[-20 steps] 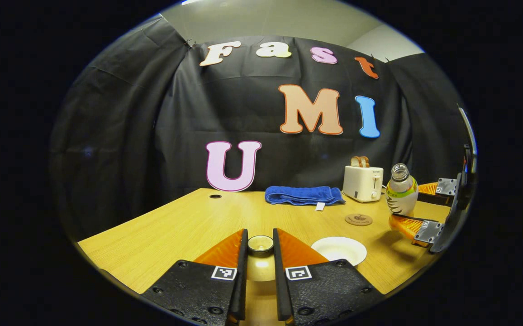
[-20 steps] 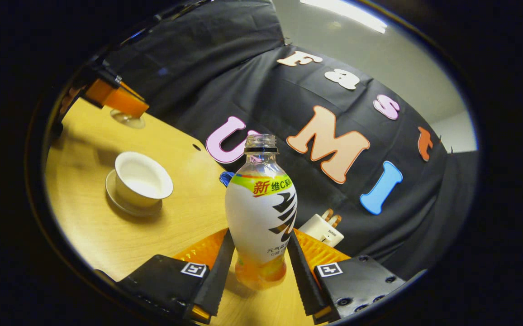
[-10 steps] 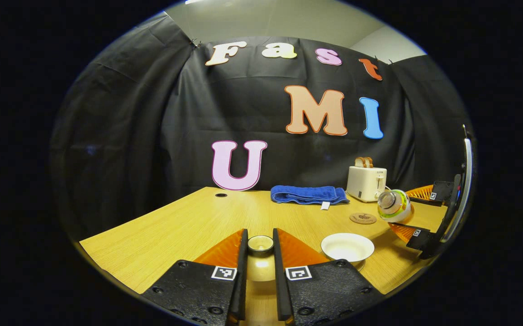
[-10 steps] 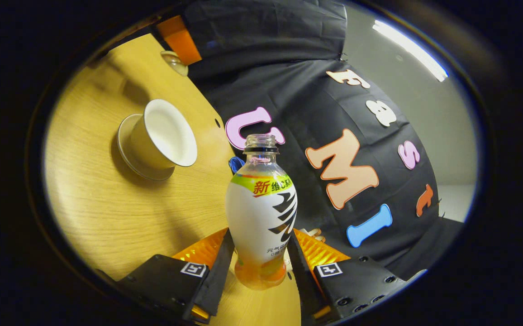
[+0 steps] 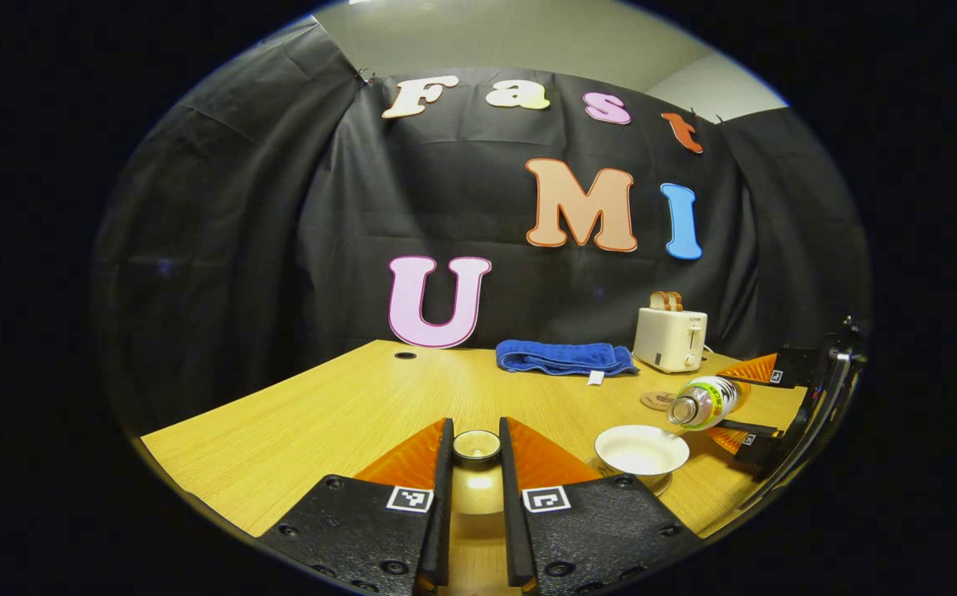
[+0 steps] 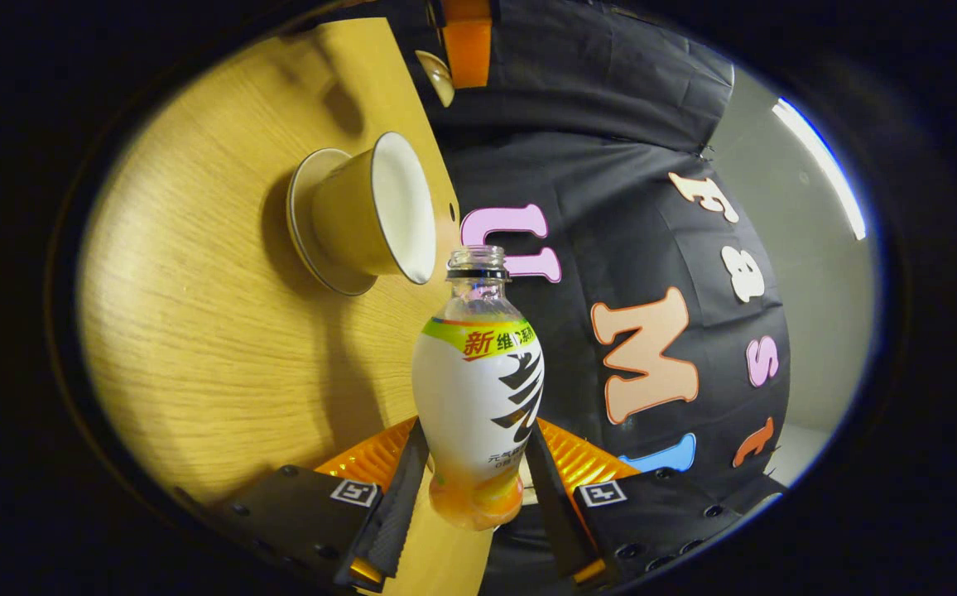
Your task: Open the teacup lid with one hand, grasp the water bottle and pour water into the teacup with the other hand; after pouring, place the water bottle on the coaster and then close the teacup lid.
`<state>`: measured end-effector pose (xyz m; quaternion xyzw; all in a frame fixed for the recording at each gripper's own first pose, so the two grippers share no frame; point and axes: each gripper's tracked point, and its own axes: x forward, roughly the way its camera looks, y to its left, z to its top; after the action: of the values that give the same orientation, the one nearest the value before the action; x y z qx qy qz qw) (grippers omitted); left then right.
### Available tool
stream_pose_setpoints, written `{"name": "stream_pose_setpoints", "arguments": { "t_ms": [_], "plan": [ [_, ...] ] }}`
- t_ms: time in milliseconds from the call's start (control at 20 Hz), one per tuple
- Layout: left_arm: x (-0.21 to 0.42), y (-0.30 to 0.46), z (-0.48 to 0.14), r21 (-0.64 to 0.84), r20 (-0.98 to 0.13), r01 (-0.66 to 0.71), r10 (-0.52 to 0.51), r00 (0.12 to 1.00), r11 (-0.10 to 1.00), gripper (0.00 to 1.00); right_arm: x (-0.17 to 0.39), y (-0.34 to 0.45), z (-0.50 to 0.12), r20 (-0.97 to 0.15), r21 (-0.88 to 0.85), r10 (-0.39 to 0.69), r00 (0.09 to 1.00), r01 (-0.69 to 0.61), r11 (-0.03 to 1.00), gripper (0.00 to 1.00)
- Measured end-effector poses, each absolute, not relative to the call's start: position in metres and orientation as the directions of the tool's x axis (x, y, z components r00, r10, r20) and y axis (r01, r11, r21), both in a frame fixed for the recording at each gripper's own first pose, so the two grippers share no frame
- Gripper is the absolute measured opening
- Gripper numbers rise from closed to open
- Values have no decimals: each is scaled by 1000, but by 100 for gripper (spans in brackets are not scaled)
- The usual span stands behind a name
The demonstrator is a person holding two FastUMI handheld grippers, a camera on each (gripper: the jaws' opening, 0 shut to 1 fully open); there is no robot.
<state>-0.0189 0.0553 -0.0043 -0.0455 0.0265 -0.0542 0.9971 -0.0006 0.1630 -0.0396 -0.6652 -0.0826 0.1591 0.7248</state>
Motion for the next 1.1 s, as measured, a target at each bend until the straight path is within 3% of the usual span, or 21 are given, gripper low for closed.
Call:
{"name": "stream_pose_setpoints", "arguments": {
  "t_ms": [550,1100],
  "plan": [
    [-17,62,-5,-110,-41,107,-112,993,988,24,0,177,-30,-82,-980,394,915,-2,-199,72],
    [-17,64,-3,-128,-28,109,-114,993,986,24,5,186,-14,-63,-921,438,897,117,-373,72]
  ]
}}
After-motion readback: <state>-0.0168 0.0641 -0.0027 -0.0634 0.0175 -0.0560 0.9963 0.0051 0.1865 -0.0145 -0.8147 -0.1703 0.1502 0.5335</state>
